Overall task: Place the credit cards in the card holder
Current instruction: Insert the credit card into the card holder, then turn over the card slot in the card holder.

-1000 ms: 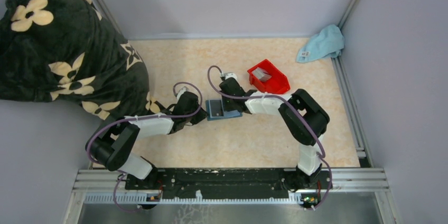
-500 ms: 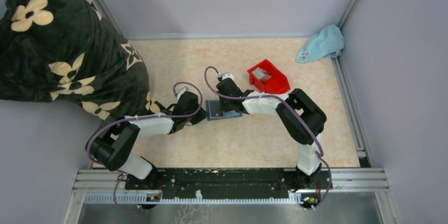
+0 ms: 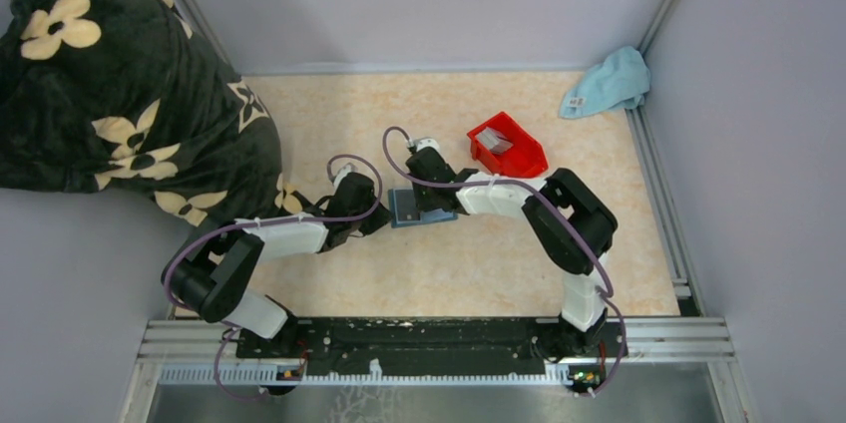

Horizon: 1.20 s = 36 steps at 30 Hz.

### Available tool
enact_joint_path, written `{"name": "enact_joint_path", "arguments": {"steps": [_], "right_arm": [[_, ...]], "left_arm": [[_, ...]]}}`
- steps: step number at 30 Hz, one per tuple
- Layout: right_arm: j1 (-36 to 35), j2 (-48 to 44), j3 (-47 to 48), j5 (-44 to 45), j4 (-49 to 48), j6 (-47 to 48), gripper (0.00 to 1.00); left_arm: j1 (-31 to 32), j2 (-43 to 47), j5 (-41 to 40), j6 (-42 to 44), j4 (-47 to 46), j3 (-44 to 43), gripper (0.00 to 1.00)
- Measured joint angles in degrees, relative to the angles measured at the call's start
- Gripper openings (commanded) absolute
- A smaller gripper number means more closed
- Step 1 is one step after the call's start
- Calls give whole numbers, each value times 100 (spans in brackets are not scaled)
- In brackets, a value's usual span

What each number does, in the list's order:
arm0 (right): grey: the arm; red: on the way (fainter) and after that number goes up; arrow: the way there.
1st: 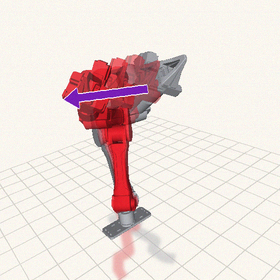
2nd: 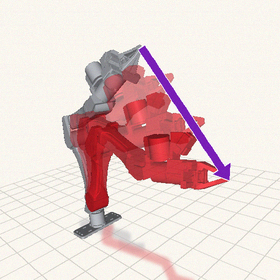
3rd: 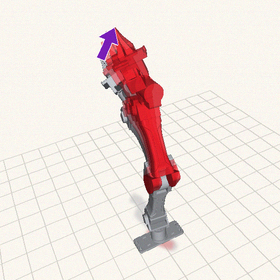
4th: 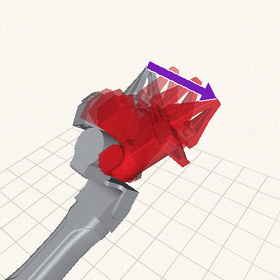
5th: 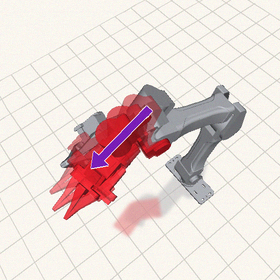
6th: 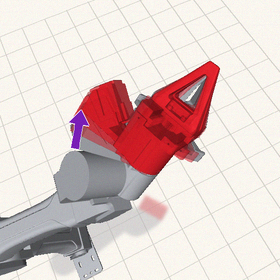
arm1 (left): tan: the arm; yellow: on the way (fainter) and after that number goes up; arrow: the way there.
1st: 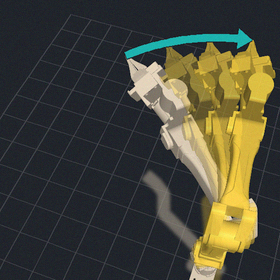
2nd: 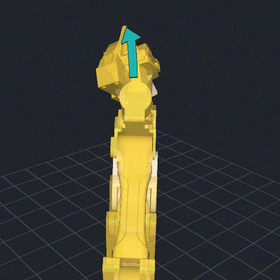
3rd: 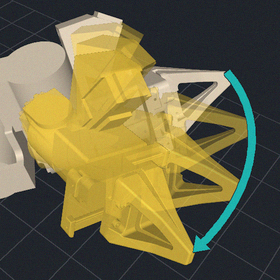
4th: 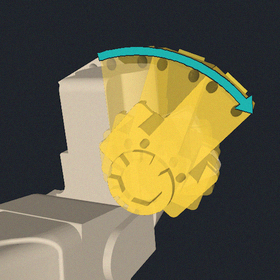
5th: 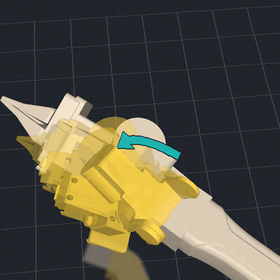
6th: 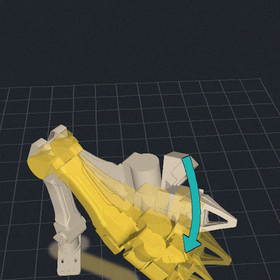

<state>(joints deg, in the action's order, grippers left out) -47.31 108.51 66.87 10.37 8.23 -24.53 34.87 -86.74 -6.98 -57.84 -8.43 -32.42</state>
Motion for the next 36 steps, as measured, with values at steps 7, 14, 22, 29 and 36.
{"name": "enact_joint_path", "arguments": {"steps": [7,14,22,29,36], "right_arm": [[-28,-306,2,101,323,243,32],[-28,-684,4,339,516,415,33],[68,-1379,4,616,612,570,42],[188,-1729,4,518,721,651,24],[166,-1735,-483,-13,621,409,2]], "left_arm": [[-26,35,0,0,44,-2,18],[-26,214,-81,11,407,-24,24],[-42,573,-297,114,1080,-48,35],[-52,682,-426,214,1381,-83,33],[-61,654,-446,223,1386,-87,29]]}}
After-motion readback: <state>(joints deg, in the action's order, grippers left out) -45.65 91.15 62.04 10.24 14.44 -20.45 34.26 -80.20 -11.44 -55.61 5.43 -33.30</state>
